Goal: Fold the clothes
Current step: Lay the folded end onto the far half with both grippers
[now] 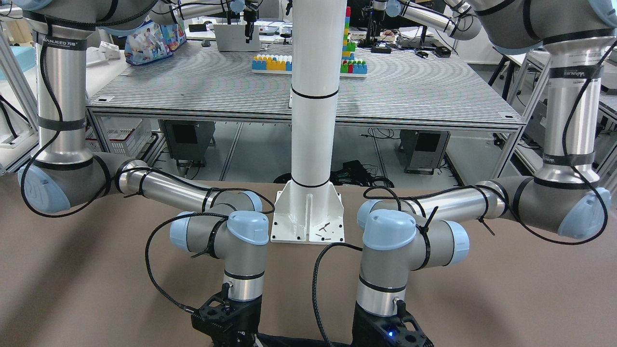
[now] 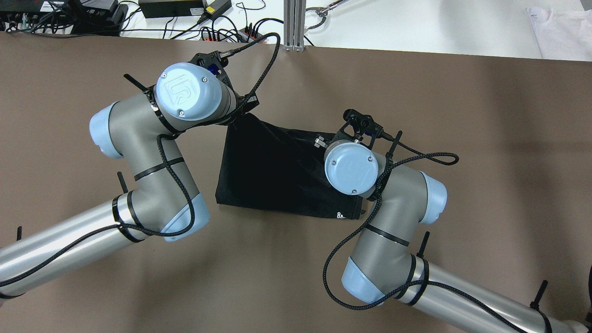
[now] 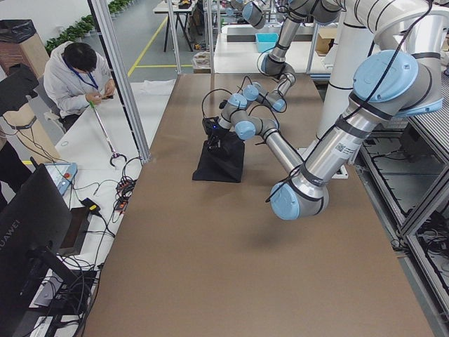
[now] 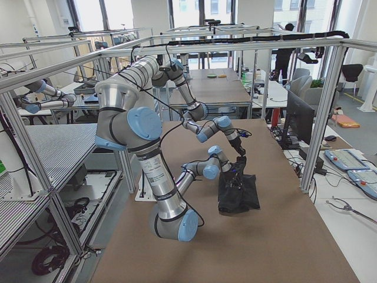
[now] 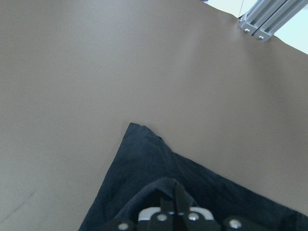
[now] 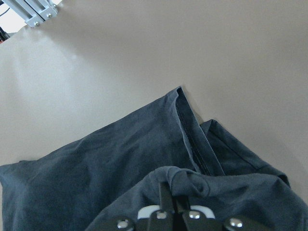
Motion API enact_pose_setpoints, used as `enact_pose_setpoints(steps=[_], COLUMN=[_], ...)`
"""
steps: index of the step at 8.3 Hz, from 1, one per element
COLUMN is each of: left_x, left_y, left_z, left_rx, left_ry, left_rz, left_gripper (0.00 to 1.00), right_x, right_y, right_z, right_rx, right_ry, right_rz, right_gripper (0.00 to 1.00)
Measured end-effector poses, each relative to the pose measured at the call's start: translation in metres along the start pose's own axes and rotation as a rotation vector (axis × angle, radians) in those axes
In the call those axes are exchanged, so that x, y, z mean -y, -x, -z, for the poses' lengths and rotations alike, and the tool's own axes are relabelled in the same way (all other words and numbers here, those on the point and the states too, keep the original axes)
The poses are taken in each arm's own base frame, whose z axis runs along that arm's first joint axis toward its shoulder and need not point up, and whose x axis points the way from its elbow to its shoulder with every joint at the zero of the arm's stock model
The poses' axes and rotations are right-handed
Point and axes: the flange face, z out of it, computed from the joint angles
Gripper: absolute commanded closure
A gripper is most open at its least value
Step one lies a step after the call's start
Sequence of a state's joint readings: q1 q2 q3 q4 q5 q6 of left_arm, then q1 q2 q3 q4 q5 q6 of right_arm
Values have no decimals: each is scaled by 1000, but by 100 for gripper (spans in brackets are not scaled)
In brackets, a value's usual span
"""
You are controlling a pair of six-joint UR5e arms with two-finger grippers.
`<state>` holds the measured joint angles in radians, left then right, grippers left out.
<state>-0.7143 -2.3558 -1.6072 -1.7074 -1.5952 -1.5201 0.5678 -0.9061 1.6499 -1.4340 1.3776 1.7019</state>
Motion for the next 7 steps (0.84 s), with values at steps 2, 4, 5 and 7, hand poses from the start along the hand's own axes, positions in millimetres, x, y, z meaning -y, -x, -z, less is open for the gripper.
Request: enact_pose_setpoints(steps=[2,4,5,7], left_x=[16,22,23,34], left_y=[-7,-2,-1,-6], left_z=[-52,-98,-105,-91], left_rx=[43,39,27,-19], left_ry=[-13,-19,-20,-7], left_rz=[-48,-134,-158,-166], left_gripper=[70,0,0,0], right_x=[4,4,6,16], right_y=[-1,18,31,56], right_z=[-36,-68,-70,-57], right_rx=[-11,-26,-22,4], right_ry=[-13,-24,-25,24], right_rz=[7,15,16,20], right_gripper=[28,7,7,7])
